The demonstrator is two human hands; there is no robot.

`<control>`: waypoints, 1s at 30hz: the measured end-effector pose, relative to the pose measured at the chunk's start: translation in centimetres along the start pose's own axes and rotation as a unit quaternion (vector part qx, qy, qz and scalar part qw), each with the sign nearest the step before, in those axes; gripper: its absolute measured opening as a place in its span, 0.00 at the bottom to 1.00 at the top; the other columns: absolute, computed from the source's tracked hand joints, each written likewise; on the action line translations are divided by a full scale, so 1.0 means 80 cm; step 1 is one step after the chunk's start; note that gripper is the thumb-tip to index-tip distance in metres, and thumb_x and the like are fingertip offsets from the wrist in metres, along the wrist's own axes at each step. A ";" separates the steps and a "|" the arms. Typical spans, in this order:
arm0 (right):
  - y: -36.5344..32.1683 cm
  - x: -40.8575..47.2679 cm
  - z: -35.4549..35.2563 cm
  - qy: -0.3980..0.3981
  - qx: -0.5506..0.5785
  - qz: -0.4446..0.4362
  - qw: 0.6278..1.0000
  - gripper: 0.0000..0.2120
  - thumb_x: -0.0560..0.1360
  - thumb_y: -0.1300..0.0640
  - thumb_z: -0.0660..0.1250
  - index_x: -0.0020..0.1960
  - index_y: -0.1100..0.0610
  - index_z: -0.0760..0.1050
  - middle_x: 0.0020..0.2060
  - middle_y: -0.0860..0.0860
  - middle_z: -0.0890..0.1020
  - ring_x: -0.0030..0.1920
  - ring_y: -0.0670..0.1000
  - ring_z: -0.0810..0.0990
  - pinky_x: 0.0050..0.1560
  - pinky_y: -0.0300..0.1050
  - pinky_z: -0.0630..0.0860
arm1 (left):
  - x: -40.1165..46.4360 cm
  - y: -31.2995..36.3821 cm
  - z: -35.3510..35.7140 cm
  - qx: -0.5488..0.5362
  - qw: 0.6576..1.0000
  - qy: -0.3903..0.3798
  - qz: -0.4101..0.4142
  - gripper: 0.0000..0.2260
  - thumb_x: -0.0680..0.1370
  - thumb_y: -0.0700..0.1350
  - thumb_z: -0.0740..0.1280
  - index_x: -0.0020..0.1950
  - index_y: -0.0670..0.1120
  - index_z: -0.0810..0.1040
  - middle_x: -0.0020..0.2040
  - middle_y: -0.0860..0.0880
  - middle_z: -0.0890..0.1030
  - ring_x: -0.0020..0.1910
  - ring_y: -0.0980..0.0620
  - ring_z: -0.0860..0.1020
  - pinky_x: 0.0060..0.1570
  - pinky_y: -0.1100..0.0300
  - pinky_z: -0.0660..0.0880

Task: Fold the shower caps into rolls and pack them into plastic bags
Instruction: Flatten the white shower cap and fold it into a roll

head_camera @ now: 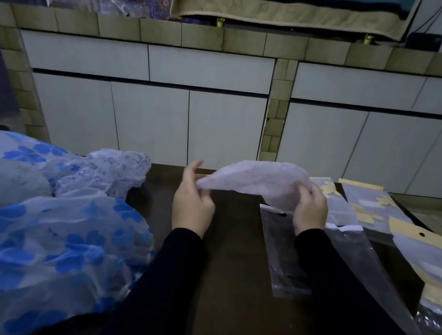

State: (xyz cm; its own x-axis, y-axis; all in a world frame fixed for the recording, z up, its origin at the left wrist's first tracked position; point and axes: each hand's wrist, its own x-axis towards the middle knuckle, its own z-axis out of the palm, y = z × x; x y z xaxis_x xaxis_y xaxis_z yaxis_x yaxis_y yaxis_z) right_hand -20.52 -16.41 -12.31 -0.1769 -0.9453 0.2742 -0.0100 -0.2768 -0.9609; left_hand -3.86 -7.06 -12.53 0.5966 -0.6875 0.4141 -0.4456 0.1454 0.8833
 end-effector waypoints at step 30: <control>0.010 0.020 0.003 -0.166 -0.376 -0.096 0.906 0.06 0.75 0.59 0.61 0.49 0.50 0.74 0.45 0.50 0.79 0.46 0.53 0.76 0.45 0.43 0.70 | 0.019 -0.007 -0.013 0.270 0.945 -0.002 -0.182 0.11 0.78 0.51 0.65 0.58 0.49 0.70 0.52 0.47 0.79 0.44 0.50 0.73 0.45 0.53 0.72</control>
State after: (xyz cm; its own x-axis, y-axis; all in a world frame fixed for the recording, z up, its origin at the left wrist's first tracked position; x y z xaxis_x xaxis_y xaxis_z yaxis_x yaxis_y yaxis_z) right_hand -20.57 -18.22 -12.67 0.2037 -0.9263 0.3169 -0.7001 -0.3641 -0.6142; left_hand -2.05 -7.42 -12.16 0.7742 -0.6246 0.1025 -0.4878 -0.4855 0.7255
